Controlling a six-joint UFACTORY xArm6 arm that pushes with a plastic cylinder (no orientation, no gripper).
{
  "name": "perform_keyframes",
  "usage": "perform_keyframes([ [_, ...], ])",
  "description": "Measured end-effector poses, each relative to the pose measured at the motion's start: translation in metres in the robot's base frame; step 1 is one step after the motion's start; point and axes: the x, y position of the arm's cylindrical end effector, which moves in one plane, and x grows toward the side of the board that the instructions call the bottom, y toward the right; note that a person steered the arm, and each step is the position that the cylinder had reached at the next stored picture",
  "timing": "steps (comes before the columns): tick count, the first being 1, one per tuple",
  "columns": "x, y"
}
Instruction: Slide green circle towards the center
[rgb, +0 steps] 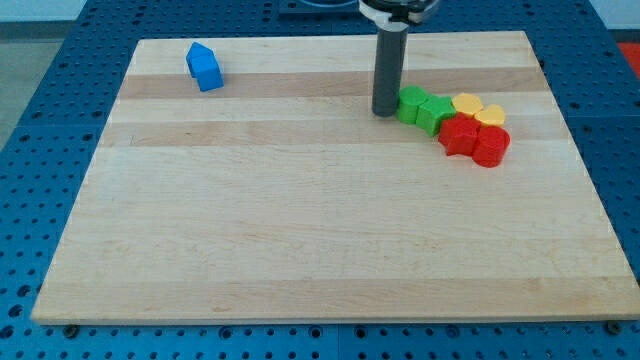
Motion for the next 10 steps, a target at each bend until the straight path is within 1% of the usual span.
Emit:
perform_keyframes([
  [2,0.006,0.029],
  [3,0.006,0.032],
  [4,-0.015,-0.002],
  [5,-0.031,-0.006],
  [7,-0.022,0.033],
  [10,-0.045,0.063],
])
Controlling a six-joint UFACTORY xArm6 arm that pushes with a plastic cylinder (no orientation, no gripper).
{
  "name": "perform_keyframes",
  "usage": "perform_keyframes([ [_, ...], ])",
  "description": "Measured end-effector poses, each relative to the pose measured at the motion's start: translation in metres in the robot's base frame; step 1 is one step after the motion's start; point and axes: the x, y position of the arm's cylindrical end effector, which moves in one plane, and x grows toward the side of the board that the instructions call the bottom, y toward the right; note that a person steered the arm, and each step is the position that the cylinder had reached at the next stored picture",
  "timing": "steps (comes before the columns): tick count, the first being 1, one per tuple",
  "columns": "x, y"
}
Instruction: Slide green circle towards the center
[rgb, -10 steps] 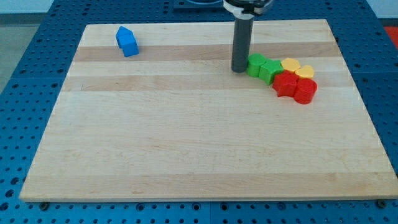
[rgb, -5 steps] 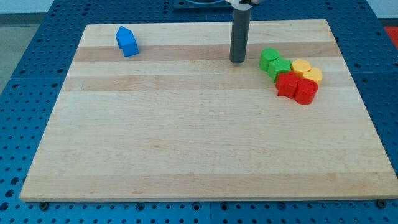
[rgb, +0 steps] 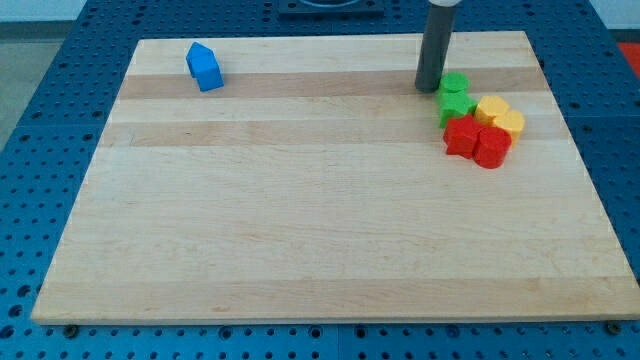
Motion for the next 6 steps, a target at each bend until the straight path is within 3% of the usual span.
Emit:
perform_keyframes([
  [4,-0.01,0.04],
  [6,0.014,0.042],
])
